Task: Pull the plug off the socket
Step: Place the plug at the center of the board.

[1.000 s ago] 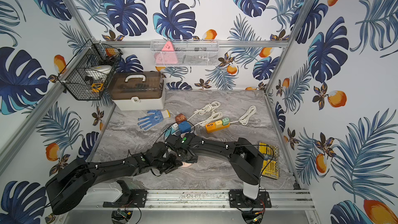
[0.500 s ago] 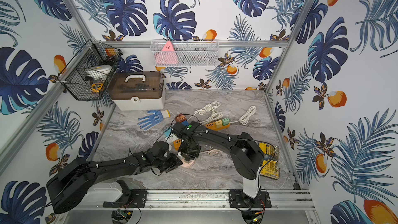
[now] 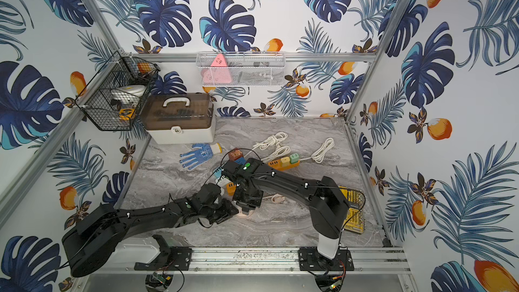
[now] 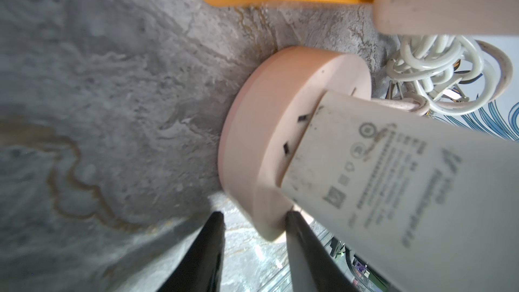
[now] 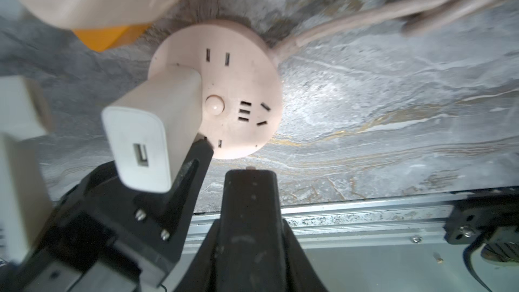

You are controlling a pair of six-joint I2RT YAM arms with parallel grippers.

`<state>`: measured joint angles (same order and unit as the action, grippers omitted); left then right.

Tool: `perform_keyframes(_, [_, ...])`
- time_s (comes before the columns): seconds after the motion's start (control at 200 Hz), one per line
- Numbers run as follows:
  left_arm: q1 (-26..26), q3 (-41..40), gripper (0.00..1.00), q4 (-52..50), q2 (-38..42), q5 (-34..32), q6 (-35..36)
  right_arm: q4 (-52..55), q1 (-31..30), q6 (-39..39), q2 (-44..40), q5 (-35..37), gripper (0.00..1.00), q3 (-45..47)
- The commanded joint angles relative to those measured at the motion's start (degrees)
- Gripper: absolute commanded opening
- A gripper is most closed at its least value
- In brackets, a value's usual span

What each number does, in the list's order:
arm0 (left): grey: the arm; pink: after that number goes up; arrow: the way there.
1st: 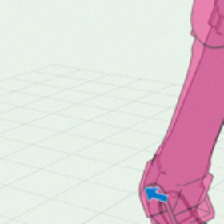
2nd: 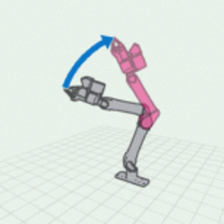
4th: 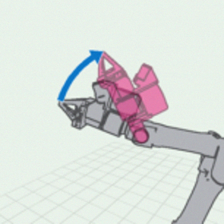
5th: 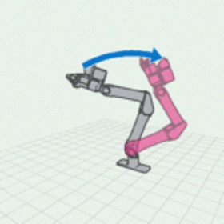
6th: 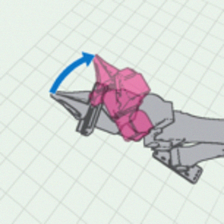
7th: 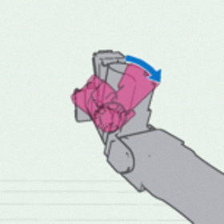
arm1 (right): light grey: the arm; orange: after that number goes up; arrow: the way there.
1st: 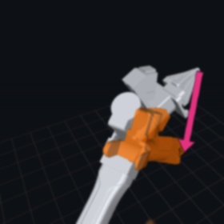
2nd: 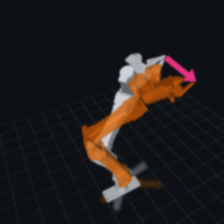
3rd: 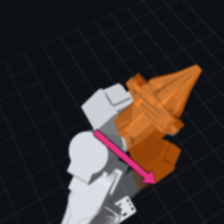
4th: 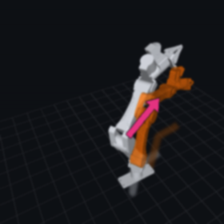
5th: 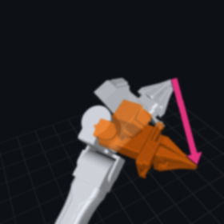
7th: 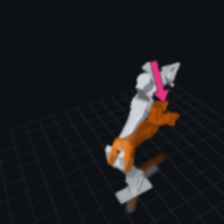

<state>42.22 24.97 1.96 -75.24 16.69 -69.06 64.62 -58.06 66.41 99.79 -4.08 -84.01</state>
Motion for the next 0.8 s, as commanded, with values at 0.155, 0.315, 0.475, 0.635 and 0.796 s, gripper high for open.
perform_keyframes(0.155, [-0.03,2.06,0.44,-11.72,1.08,-5.81,1.39,-6.95,7.56,-9.91,-16.78,-4.72,0.0,15.67])
perform_keyframes(0.315, [-0.03,3.06,0.46,-13.58,1.26,-6.14,2.22,-12.15,9.75,-21.22,-20.38,-15.97,0.0,23.51])
perform_keyframes(0.475, [-0.03,3.4,0.46,-14.82,1.91,-6.49,2.78,-20.86,9.7,-20.95,-24.38,-22.33,0.0,33.08])
perform_keyframes(0.635, [-0.03,4.2,0.46,-16.01,1.95,-6.49,3.32,-24.1,10.06,-19.65,-27.14,-19.41,0.0,38.95])
perform_keyframes(0.796, [-0.03,4.21,0.46,-16.11,1.77,-6.41,3.3,-19.83,15.15,-18.32,-29.74,-15.12,0.0,43.82])
